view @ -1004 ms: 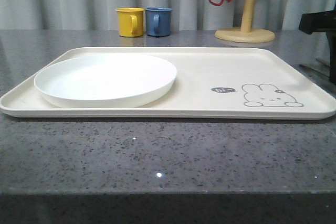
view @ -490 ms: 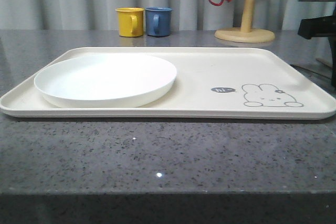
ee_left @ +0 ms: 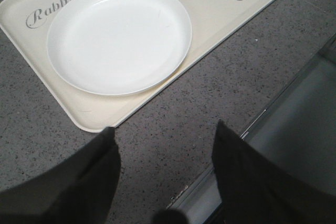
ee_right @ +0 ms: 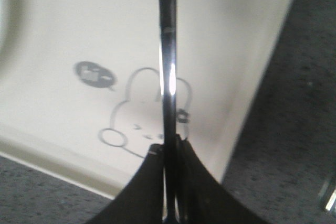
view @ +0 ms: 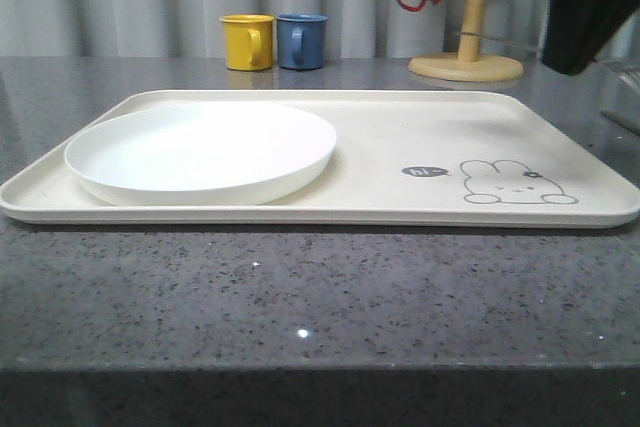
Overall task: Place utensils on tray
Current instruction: 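Lower the fork onto the tray beside the plate and release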
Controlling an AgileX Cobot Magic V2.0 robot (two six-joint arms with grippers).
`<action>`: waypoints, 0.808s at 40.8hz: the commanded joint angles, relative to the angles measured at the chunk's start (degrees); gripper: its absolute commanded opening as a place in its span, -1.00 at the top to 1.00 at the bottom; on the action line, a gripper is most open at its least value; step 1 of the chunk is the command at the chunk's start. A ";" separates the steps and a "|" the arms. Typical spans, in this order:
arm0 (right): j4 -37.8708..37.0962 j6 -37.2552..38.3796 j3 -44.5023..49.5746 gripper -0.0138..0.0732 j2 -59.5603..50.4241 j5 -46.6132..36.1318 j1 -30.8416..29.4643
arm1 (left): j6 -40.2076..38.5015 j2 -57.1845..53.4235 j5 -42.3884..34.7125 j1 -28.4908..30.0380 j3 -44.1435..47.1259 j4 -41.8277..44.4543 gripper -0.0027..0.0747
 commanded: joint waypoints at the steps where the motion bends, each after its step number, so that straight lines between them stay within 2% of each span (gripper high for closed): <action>1: 0.26 3.38 -4.57 0.69 0.59 1.19 4.47 | -0.49 -0.06 -4.06 -0.56 -1.61 0.11 -0.08; 5: -2.56 9.28 -6.87 0.67 3.45 1.39 7.97 | -0.49 -0.06 -4.06 -0.56 -1.61 0.11 -0.08; 8: -5.51 16.41 -8.09 0.66 5.67 0.91 9.33 | -0.49 -0.06 -4.06 -0.56 -1.61 0.11 -0.08; 16: -5.95 27.95 -8.61 0.66 9.71 -3.50 9.83 | -0.49 -0.06 -4.06 -0.56 -1.61 0.11 -0.08; 28: -5.51 30.52 -8.61 0.66 11.99 -8.01 9.83 | -0.49 -0.06 -4.06 -0.56 -1.61 0.11 -0.08; 33: -5.51 30.58 -8.61 0.51 13.19 -7.87 9.83 | -0.49 -0.06 -4.06 -0.56 -1.61 0.11 -0.08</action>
